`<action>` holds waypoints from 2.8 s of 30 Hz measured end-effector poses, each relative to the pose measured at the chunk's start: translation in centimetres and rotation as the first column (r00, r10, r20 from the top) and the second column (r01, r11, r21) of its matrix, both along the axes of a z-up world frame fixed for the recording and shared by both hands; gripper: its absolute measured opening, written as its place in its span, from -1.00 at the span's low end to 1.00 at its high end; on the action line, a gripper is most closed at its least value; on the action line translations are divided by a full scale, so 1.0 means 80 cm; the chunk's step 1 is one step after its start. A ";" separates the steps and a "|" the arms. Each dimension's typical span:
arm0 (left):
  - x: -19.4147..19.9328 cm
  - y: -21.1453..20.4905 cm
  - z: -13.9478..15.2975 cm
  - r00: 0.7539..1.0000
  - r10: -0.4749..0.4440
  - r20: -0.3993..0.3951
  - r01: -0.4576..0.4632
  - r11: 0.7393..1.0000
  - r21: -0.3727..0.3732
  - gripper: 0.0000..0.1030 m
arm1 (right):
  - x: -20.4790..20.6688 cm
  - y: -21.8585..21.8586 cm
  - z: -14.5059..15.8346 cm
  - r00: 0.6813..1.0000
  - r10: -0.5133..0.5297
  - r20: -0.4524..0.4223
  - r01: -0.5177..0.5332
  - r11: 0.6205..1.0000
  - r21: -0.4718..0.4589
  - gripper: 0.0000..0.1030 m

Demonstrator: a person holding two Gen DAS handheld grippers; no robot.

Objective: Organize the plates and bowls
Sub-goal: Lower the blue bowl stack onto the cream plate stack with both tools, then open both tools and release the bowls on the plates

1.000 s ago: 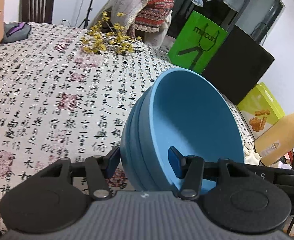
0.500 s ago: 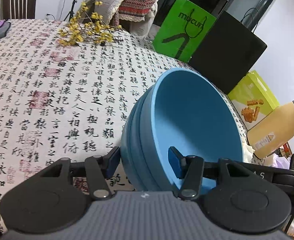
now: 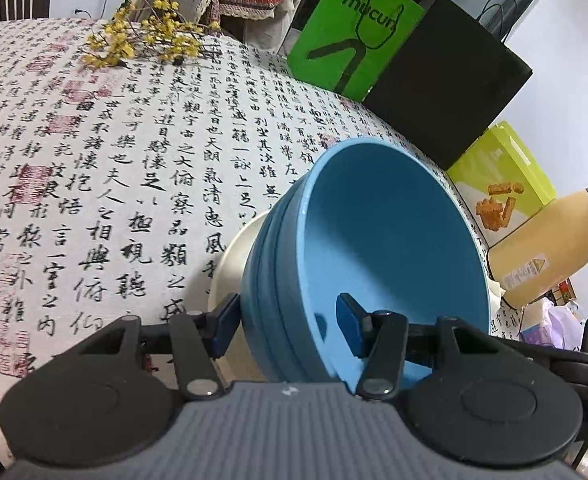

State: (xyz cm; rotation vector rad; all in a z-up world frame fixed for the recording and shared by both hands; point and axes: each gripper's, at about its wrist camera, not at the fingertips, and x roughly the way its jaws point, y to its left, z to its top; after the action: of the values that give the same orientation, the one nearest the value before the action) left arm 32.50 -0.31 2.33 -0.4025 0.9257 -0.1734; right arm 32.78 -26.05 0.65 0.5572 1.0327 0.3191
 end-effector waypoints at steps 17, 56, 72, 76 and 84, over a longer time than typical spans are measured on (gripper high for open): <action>0.018 -0.015 -0.022 1.000 -0.012 -0.020 0.011 1.000 -0.019 0.03 | 0.013 -0.017 -0.018 0.999 -0.032 -0.017 0.031 0.999 -0.016 -0.21; -0.038 -0.006 0.019 0.975 -0.022 0.219 0.029 0.999 -0.029 0.92 | -0.030 -0.039 0.002 0.984 -0.041 0.171 0.038 0.999 0.024 0.51; -0.147 0.006 0.041 0.874 -0.005 0.486 -0.032 0.997 0.067 1.00 | -0.133 -0.043 0.032 0.894 -0.028 0.447 0.040 0.999 -0.017 1.00; -0.178 0.004 0.039 0.844 -0.019 0.536 -0.051 0.992 0.115 1.00 | -0.162 -0.042 0.035 0.861 -0.009 0.509 0.039 0.998 -0.048 1.00; -0.245 0.001 0.027 0.779 -0.068 0.623 -0.107 0.965 0.239 1.00 | -0.218 -0.043 0.033 0.797 0.018 0.603 0.061 0.992 -0.110 1.00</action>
State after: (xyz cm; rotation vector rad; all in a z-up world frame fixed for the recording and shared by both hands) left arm 12.92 -0.19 4.45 -0.0843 0.2675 -0.1485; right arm 15.35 -29.52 3.27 0.3149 0.4153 0.3780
